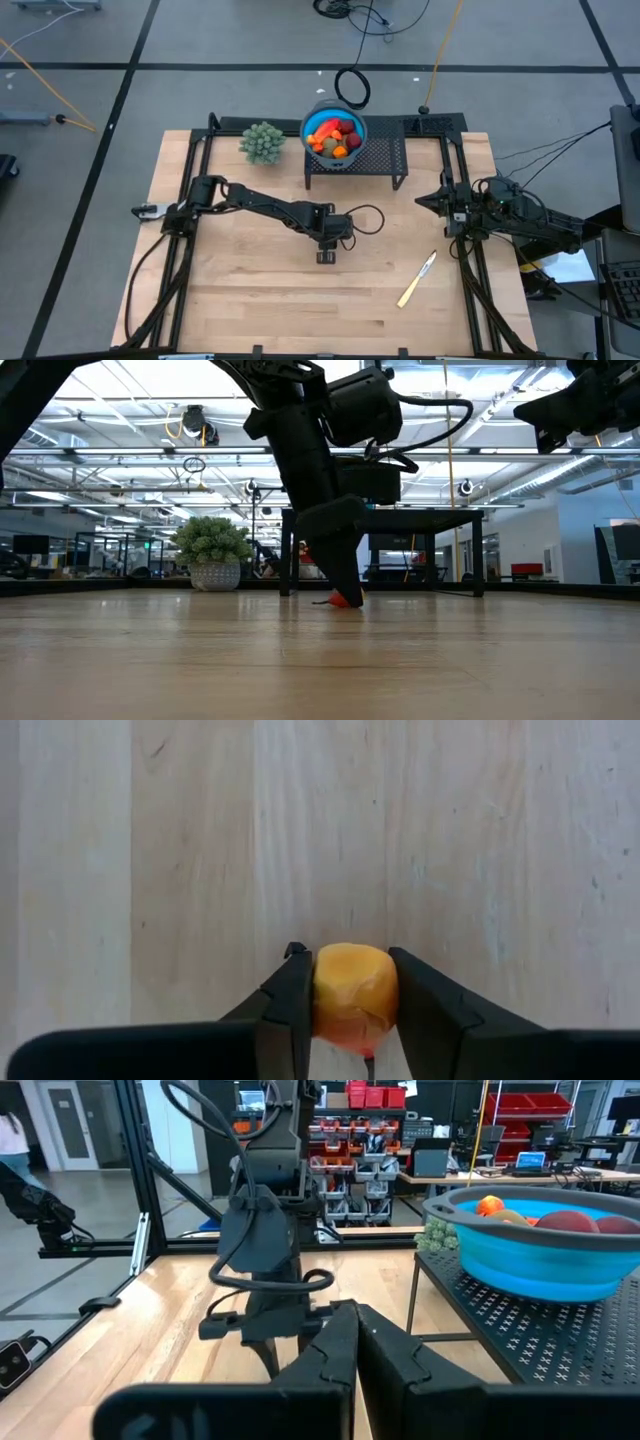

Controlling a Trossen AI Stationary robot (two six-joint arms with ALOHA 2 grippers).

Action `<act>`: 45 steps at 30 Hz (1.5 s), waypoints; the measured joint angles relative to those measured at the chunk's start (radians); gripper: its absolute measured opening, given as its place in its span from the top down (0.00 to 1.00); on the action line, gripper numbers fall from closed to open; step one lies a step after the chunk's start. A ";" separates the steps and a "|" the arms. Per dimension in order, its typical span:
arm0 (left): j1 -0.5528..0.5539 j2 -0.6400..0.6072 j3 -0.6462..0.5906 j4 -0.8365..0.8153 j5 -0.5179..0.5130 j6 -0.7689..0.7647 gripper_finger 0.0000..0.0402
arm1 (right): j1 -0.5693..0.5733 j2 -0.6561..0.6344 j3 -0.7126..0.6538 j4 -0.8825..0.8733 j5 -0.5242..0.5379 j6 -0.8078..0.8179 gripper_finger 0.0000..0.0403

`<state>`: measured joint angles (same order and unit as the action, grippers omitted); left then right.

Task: Pick & Place Fruit
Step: Put the orange peach into the blue strainer bowl on the shelf

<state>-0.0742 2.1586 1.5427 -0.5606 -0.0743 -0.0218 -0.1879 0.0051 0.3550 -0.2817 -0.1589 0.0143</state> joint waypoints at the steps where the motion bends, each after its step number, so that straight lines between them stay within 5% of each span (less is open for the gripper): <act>1: 0.000 -0.008 -0.002 -0.007 0.003 -0.015 0.73 | 0.000 0.000 0.000 0.000 0.000 0.000 1.00; 11: 0.001 -0.224 -0.002 0.046 0.100 -0.114 0.74 | 0.000 0.000 0.000 0.007 -0.002 0.003 1.00; 22: -0.017 -0.467 0.001 0.443 0.391 -0.044 0.74 | 0.000 0.000 0.000 0.007 -0.003 0.001 1.00; 45: -0.089 -0.476 0.001 1.313 0.874 -0.011 0.74 | 0.000 0.000 0.000 0.015 -0.004 -0.009 1.00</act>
<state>-0.1636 1.6829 1.5436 0.7520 0.7992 -0.0330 -0.1879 0.0048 0.3550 -0.2665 -0.1627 0.0053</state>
